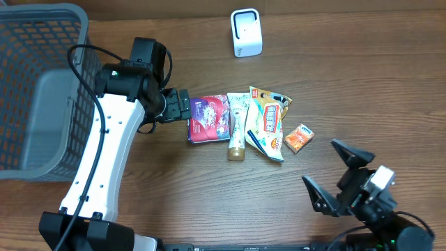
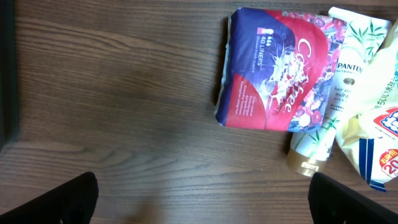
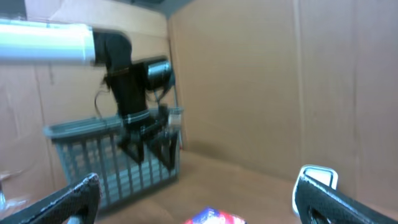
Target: Scan the item barcode
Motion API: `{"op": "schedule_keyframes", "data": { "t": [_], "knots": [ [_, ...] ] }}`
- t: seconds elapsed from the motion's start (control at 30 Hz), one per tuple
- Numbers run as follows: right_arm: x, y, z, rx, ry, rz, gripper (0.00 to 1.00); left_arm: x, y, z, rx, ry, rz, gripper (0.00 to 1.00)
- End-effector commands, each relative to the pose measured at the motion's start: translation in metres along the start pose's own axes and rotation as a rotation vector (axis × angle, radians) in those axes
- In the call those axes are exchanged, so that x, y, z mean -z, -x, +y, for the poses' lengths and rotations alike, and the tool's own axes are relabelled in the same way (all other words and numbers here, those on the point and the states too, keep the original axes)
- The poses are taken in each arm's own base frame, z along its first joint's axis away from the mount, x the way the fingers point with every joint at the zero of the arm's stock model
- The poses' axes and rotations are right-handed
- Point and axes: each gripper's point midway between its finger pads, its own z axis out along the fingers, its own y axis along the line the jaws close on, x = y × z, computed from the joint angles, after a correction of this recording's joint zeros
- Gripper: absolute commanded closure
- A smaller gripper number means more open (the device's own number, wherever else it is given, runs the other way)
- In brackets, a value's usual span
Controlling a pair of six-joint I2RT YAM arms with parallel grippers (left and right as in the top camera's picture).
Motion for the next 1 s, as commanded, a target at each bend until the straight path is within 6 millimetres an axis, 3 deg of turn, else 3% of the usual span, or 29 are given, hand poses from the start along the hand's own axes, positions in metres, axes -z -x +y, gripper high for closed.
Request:
{"op": "schedule_keyframes", "data": {
  "t": [0.0, 0.13, 0.23, 0.33, 0.43, 0.5, 0.67, 0.97],
  "knots": [
    [-0.013, 0.041, -0.004, -0.046, -0.06, 0.02, 0.0, 0.001, 0.002, 0.0, 0.007, 0.009, -0.011, 0.0],
    [-0.035, 0.038, -0.022, -0.203, -0.113, 0.209, 0.0, 0.001, 0.002, 0.0, 0.007, 0.009, -0.01, 0.0],
    [-0.058, 0.037, -0.021, -0.322, -0.04, 0.351, 0.0, 0.001, 0.002, 0.0, 0.007, 0.009, -0.01, 0.0],
    [-0.082, 0.048, 0.003, -0.43, 0.215, 0.459, 0.0, 0.001, 0.002, 0.0, 0.007, 0.009, -0.011, 0.0],
    [-0.088, 0.064, 0.03, -0.452, 0.542, 0.491, 0.0, 0.001, 0.002, 0.0, 0.007, 0.009, -0.01, 0.0],
    [-0.089, 0.065, 0.034, -0.476, 0.68, 0.514, 0.0, 0.001, 0.002, 0.0, 0.007, 0.009, -0.011, 0.0],
    [-0.099, 0.049, 0.019, -0.607, 0.656, 0.568, 0.0, 0.001, 0.002, 0.0, 0.007, 0.009, -0.011, 0.0],
    [-0.113, 0.044, 0.001, -0.576, 0.529, 0.531, 0.0, 0.001, 0.002, 0.0, 0.007, 0.009, -0.011, 0.0]
  ]
}}
